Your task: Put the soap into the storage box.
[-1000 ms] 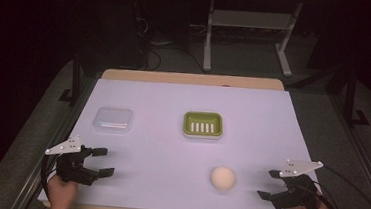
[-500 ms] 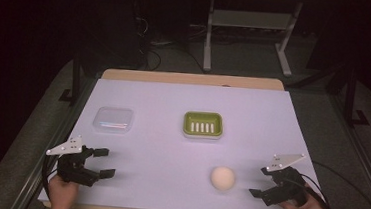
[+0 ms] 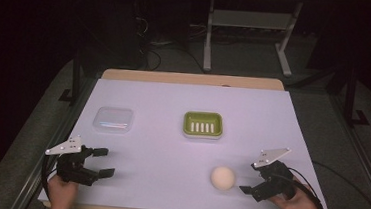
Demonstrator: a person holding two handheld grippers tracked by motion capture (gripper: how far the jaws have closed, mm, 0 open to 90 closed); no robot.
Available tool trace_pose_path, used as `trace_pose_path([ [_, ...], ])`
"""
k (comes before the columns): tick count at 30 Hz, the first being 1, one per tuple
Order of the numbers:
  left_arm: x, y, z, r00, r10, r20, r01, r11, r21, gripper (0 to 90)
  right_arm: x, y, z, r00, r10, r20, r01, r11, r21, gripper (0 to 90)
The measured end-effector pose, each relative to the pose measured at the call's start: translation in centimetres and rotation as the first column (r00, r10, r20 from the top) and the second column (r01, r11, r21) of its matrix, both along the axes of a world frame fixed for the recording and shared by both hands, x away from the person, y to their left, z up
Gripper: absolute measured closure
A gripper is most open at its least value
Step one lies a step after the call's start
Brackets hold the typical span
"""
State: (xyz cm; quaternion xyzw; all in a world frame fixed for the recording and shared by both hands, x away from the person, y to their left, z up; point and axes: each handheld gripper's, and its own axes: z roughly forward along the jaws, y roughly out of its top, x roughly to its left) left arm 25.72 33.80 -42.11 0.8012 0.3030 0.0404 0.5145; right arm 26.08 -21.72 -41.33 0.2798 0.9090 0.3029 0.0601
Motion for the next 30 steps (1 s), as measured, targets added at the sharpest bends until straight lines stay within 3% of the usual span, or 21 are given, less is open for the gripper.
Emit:
trace_pose_path([
  [7,0.0,-0.3,0.0,1.0,-0.006,0.0,0.006,1.0,0.004,13.2,0.2,0.5,0.2,0.9999,0.014,0.005,-0.014,0.9999,0.005,14.8],
  [30,0.0,-0.4,0.1,0.9999,-0.016,0.005,0.016,0.9999,0.005,13.2,1.8,5.6,-0.6,0.9908,0.135,-0.009,-0.135,0.9898,-0.045,14.9],
])
